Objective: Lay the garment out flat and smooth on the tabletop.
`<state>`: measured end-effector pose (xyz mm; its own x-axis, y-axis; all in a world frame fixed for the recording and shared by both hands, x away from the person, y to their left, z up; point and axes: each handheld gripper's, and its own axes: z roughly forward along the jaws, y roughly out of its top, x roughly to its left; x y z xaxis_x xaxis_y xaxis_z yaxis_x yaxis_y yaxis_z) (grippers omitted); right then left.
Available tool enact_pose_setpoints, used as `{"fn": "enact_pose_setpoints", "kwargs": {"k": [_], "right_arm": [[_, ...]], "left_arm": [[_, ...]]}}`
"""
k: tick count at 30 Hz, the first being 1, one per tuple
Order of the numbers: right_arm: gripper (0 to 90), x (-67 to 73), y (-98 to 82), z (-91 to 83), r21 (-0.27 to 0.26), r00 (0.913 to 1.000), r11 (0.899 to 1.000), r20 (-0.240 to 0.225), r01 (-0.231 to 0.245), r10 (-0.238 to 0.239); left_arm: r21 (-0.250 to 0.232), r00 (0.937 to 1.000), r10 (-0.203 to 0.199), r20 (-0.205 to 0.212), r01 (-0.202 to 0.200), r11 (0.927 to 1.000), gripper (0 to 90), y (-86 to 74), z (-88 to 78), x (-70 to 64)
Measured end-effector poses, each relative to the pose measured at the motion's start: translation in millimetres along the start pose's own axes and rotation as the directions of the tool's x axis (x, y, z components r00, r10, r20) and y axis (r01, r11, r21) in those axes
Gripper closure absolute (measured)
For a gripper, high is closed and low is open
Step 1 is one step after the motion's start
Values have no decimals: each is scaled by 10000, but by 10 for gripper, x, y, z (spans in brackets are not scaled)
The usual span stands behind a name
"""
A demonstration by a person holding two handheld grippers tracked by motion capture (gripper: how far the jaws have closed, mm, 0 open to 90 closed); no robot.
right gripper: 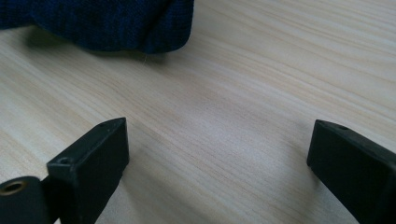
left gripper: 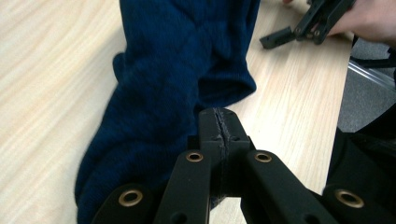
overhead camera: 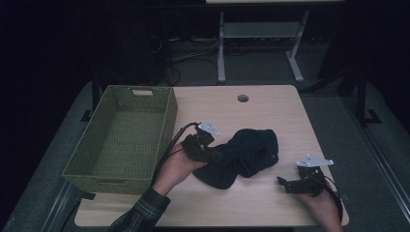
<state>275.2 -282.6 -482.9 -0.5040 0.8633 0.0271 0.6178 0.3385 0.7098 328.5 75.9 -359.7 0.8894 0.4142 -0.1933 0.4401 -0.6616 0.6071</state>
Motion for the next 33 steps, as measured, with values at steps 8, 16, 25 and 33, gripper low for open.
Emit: {"fn": "enact_pose_setpoints", "kwargs": {"k": [8,16,25,33], "right_arm": [[52,1,0,1,11,10000,10000,-16,-16,16],[52,0,0,2,10,10000,10000,4,-18,18],[51,1,1,2,17,10000,10000,0,-12,12],[147,0,-6,-30,-123,9999,9999,-55,83,-83]], "left_arm": [[223,9998,-4,178,0,9998,899,-216,173,-19],[312,9995,-111,289,102,9995,899,-408,365,11],[709,9993,-201,301,179,9973,899,-566,594,73],[833,9996,-167,231,147,9964,900,-642,698,100]]}}
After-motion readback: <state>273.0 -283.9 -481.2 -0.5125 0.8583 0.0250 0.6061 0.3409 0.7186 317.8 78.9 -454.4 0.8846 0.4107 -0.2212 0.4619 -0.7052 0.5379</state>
